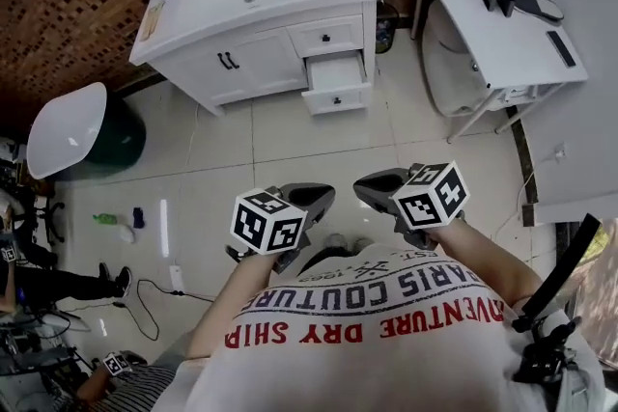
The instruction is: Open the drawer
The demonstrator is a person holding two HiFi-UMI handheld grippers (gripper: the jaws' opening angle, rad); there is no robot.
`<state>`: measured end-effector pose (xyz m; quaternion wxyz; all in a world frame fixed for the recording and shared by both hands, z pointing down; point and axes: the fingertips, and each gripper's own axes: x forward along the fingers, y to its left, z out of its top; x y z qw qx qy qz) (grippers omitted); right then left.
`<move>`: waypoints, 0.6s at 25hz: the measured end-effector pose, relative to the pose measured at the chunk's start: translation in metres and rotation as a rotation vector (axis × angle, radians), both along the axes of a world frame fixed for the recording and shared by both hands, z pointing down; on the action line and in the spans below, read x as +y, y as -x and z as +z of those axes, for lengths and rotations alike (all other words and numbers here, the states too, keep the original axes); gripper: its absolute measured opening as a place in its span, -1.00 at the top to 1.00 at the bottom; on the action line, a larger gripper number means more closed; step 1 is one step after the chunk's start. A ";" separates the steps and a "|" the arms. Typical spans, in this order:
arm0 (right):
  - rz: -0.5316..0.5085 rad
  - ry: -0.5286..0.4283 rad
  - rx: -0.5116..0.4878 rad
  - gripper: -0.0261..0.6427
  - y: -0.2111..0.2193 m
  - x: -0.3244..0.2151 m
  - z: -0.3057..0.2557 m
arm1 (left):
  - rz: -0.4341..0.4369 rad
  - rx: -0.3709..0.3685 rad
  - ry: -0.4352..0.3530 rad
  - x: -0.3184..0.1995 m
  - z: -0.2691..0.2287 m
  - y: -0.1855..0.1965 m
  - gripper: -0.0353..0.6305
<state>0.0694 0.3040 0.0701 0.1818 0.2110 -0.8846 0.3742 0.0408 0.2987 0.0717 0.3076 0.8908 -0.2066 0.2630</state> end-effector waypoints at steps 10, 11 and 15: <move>-0.006 -0.063 0.003 0.90 0.028 0.019 -0.004 | -0.046 0.030 -0.012 0.019 -0.004 0.029 0.90; -0.008 -0.064 0.005 0.90 0.030 0.022 -0.004 | -0.040 0.031 -0.015 0.023 -0.004 0.029 0.90; 0.003 -0.065 0.010 0.90 0.034 0.025 -0.006 | -0.030 0.033 -0.030 0.032 -0.007 0.034 0.90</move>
